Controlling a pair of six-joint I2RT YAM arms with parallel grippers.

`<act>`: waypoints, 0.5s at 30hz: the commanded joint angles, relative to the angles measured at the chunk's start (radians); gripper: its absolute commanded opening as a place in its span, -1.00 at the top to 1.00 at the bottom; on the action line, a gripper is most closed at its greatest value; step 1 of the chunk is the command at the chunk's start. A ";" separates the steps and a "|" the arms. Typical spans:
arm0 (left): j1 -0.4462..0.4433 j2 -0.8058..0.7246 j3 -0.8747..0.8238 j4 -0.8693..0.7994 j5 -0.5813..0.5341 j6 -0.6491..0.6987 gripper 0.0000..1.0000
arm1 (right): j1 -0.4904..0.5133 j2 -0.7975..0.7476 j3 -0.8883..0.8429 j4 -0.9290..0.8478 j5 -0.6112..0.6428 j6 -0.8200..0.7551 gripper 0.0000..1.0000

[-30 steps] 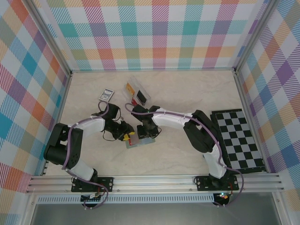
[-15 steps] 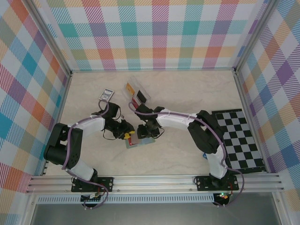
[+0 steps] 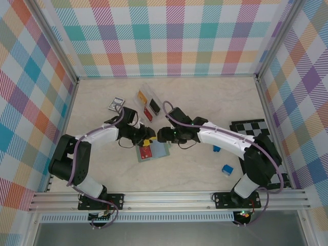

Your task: Take the credit cards out of the card holder

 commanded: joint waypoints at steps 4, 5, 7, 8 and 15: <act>-0.057 0.067 0.077 0.022 0.001 -0.009 0.14 | -0.014 -0.081 -0.056 0.011 0.099 0.034 -0.51; -0.059 0.076 0.084 0.022 -0.002 -0.009 0.13 | -0.016 -0.086 -0.058 0.009 0.102 0.030 -0.51; -0.060 0.087 0.092 0.012 -0.018 -0.013 0.12 | -0.016 -0.091 -0.054 0.002 0.103 0.022 -0.52; -0.059 0.093 0.099 0.009 -0.028 -0.009 0.13 | -0.016 -0.091 -0.052 -0.001 0.104 0.020 -0.52; -0.015 0.046 0.087 -0.084 -0.111 -0.004 0.24 | -0.016 -0.079 -0.030 0.004 0.058 -0.019 -0.49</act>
